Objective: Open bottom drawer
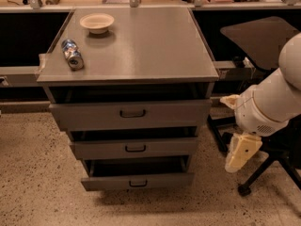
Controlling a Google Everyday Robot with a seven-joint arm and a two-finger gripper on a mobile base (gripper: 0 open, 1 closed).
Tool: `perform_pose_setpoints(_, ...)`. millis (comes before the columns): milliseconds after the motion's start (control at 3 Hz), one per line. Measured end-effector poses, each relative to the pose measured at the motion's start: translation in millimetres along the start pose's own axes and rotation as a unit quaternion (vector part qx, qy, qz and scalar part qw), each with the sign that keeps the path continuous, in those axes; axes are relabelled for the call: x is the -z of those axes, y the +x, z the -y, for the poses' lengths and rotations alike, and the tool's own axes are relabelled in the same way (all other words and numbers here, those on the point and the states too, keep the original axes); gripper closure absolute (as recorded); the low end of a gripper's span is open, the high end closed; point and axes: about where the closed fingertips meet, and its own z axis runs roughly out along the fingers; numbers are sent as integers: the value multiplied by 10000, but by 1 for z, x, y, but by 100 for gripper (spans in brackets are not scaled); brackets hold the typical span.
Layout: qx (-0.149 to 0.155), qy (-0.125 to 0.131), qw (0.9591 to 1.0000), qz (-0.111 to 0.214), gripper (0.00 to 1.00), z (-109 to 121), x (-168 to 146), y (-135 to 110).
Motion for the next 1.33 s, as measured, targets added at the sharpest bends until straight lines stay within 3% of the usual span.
perform_pose_setpoints(333, 145, 53, 9999, 23, 0, 1, -3, 0)
perform_pose_setpoints(667, 163, -55, 9996, 234, 0, 2, -32, -9)
perform_pose_setpoints(1000, 213, -296, 9980, 511, 0, -15, -97, -16)
perform_pose_setpoints(1333, 336, -461, 9952, 794, 0, -52, -174, -19)
